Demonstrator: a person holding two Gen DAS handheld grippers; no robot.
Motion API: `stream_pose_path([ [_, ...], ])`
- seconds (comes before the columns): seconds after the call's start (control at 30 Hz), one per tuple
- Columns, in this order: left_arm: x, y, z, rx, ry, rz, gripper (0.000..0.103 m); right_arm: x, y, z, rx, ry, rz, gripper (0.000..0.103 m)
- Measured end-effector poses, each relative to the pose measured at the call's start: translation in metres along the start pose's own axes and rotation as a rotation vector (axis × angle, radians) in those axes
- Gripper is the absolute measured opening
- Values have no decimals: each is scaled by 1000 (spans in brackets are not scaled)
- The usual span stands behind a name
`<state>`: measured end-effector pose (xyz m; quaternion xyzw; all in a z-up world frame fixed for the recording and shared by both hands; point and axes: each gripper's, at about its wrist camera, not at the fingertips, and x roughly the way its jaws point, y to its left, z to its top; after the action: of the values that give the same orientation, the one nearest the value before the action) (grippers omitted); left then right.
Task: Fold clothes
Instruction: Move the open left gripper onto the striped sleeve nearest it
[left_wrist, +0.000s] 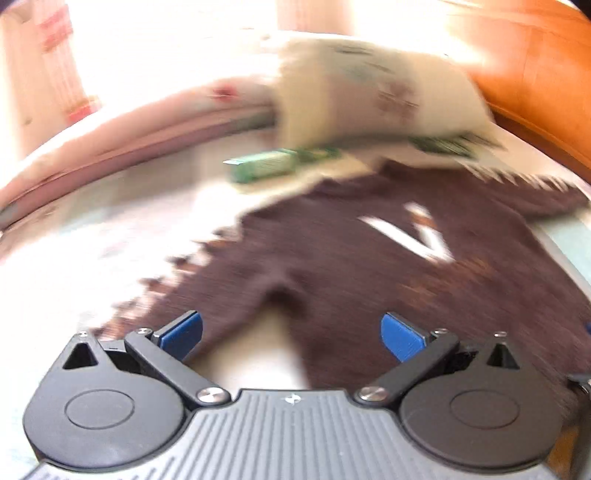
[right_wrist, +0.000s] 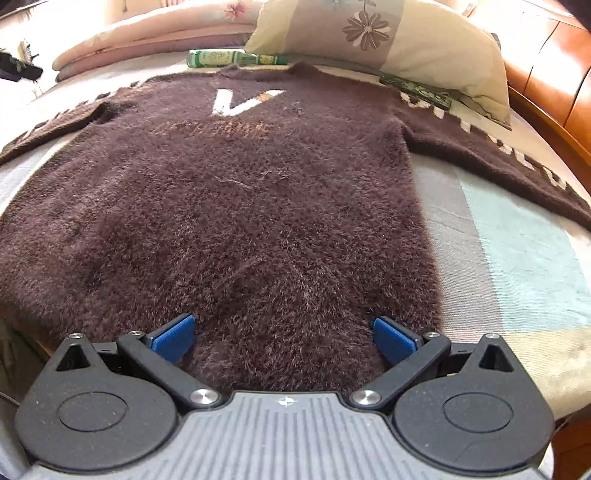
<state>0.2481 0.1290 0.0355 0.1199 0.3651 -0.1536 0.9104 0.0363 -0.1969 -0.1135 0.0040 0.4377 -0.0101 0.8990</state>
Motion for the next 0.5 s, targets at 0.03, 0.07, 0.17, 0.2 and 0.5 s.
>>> stream_pose_path([
  [0.03,3,21,3,-49,-3,-2,102,-2,1,4,11,-5,10,103],
  [0.07,6,42,6,-99,-6,-5,102,-5,2,9,25,-14,26,103],
  [0.17,34,98,2,-304,17,-75,102,-10,8,27,75,-40,109,103],
  [0.2,46,113,-1,-372,29,-101,102,-10,11,33,88,-45,138,103],
  [0.5,147,159,-54,-677,138,-267,102,22,42,62,122,3,263,103],
])
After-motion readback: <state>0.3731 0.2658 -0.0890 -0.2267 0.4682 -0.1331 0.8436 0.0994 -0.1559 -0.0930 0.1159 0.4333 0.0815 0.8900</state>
